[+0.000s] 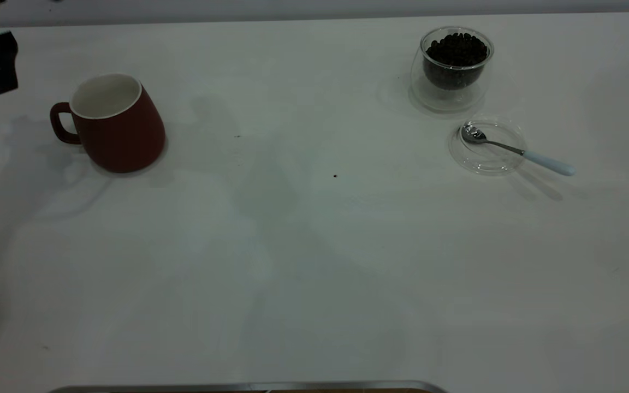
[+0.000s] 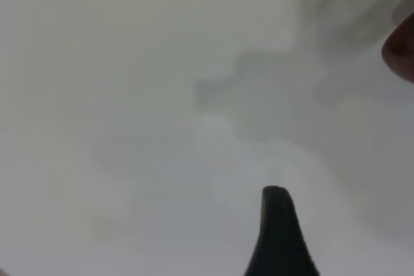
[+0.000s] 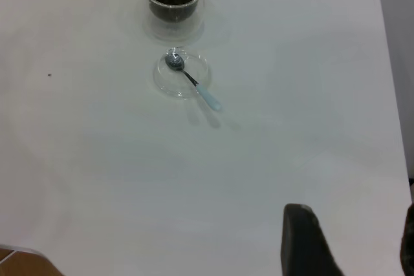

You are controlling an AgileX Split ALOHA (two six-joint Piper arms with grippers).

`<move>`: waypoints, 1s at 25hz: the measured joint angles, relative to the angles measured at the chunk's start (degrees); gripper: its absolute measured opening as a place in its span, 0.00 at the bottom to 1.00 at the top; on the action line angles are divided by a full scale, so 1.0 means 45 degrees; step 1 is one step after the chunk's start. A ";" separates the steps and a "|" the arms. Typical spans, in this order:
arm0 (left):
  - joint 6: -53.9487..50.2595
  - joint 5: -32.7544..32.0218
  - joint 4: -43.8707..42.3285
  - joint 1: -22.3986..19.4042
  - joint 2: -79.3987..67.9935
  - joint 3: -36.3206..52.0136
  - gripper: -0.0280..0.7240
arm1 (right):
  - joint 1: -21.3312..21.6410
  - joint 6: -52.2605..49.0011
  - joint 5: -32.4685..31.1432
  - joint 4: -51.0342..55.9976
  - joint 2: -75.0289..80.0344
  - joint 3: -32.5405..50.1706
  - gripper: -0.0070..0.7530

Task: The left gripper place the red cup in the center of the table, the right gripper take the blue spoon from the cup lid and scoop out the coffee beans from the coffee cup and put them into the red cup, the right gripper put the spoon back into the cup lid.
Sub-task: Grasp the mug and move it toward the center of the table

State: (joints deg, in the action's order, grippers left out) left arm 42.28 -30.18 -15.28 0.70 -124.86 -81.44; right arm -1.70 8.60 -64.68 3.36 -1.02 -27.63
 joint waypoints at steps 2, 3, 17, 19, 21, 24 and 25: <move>0.0183 0.0133 0.0329 0.0000 -0.0151 0.0000 0.82 | 0.0000 0.0000 0.0000 0.0000 0.0000 0.0000 0.53; 0.0268 0.0236 0.0524 0.0000 -0.0229 0.0000 0.82 | 0.0000 0.0000 0.0000 0.0000 0.0000 0.0000 0.53; 0.5465 0.0908 0.4334 0.0051 -0.1488 -0.0010 0.76 | 0.0000 0.0000 0.0000 0.0000 0.0000 0.0000 0.53; 0.5581 0.0950 0.4374 0.0051 -0.1626 -0.0012 0.75 | 0.0000 0.0000 0.0000 -0.0011 0.0000 0.0000 0.53; 0.5613 0.1100 0.4384 0.0051 -0.1771 -0.0024 0.73 | 0.0000 0.0000 0.0000 -0.0011 0.0000 0.0000 0.53; 0.5639 0.1269 0.4397 0.0051 -0.1971 -0.0024 0.73 | 0.0000 0.0000 0.0000 -0.0011 0.0000 0.0000 0.53; 0.5639 0.1312 0.4410 0.0051 -0.2004 -0.0024 0.73 | 0.0000 0.0000 0.0000 -0.0011 0.0000 0.0000 0.53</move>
State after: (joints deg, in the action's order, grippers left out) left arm 67.66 -24.28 4.57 0.93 -133.88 -81.55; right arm -1.70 8.60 -64.68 3.31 -1.02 -27.63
